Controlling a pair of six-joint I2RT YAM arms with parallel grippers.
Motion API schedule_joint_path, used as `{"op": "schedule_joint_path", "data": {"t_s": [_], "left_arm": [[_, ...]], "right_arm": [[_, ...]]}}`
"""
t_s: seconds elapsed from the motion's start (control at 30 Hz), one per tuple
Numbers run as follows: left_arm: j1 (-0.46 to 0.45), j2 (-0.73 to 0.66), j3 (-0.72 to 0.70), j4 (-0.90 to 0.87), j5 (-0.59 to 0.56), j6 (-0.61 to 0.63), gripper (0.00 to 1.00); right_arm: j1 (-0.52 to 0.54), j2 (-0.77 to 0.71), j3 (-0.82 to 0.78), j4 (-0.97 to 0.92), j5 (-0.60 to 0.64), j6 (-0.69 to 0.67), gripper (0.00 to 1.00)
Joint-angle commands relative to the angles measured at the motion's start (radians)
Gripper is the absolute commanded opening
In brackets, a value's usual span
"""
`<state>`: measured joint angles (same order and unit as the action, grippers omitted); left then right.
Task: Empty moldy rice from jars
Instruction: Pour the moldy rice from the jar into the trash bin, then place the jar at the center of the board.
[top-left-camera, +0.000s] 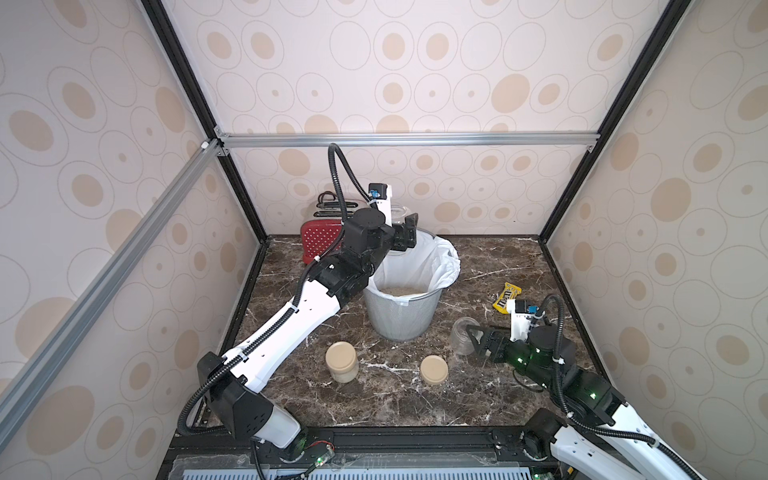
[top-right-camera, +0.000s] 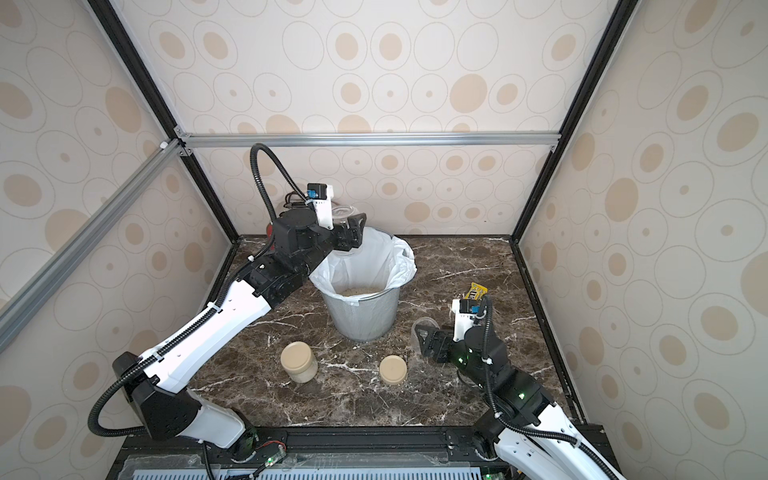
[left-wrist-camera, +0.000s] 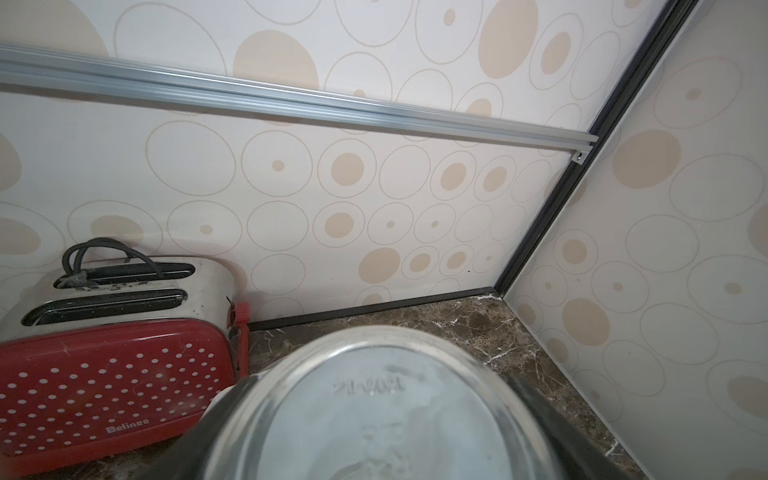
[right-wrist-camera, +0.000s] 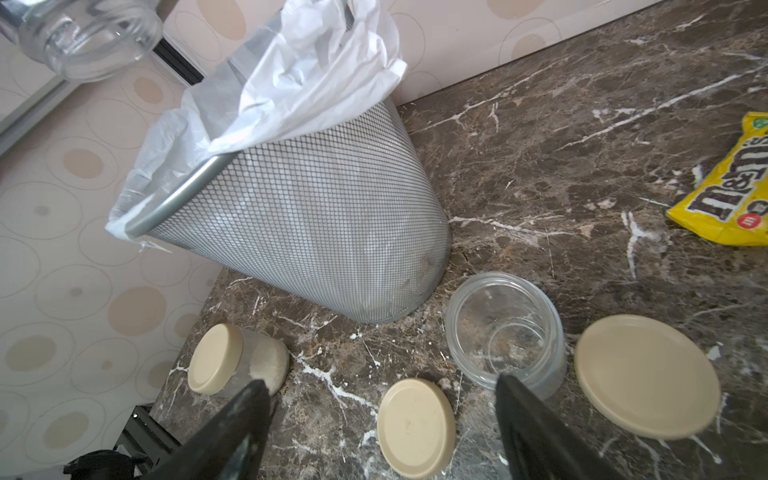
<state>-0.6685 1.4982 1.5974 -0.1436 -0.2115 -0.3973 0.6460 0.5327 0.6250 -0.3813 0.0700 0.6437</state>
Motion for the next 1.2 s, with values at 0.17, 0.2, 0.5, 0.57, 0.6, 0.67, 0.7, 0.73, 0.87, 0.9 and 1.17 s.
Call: {"op": "schedule_joint_path", "data": {"t_s": [0.17,0.2,0.5,0.57,0.6,0.67,0.7,0.73,0.87,0.9,1.17], "left_arm": [[0.004,-0.08,-0.009,0.133,-0.007,-0.239,0.46],[0.004,-0.085,-0.016,0.145,-0.009,-0.253,0.46],[0.005,-0.102,-0.06,0.252,0.0,-0.385,0.46],[0.008,-0.102,-0.065,0.274,0.007,-0.416,0.46],[0.01,-0.103,-0.067,0.285,0.012,-0.435,0.46],[0.015,-0.107,-0.076,0.309,0.022,-0.466,0.46],[0.017,-0.11,-0.082,0.323,0.026,-0.476,0.46],[0.018,-0.111,-0.087,0.332,0.029,-0.483,0.46],[0.018,-0.112,-0.1,0.368,0.041,-0.526,0.46],[0.019,-0.11,-0.102,0.377,0.045,-0.539,0.46],[0.02,-0.112,-0.151,0.488,0.059,-0.701,0.46]], "right_arm": [[0.003,0.054,0.1,0.214,-0.113,-0.048,0.88],[0.004,0.072,0.117,0.239,-0.128,-0.057,0.88],[0.003,0.312,0.259,0.449,-0.284,-0.102,0.88],[0.003,0.365,0.287,0.508,-0.32,-0.101,0.88],[0.003,0.392,0.303,0.539,-0.335,-0.103,0.88],[0.004,0.439,0.332,0.594,-0.358,-0.105,0.88],[0.003,0.464,0.35,0.621,-0.374,-0.105,0.88],[0.003,0.484,0.364,0.644,-0.389,-0.106,0.88],[0.004,0.562,0.411,0.738,-0.428,-0.106,0.88],[0.003,0.575,0.416,0.76,-0.428,-0.105,0.87],[0.004,0.715,0.455,0.998,-0.45,-0.064,0.79]]}}
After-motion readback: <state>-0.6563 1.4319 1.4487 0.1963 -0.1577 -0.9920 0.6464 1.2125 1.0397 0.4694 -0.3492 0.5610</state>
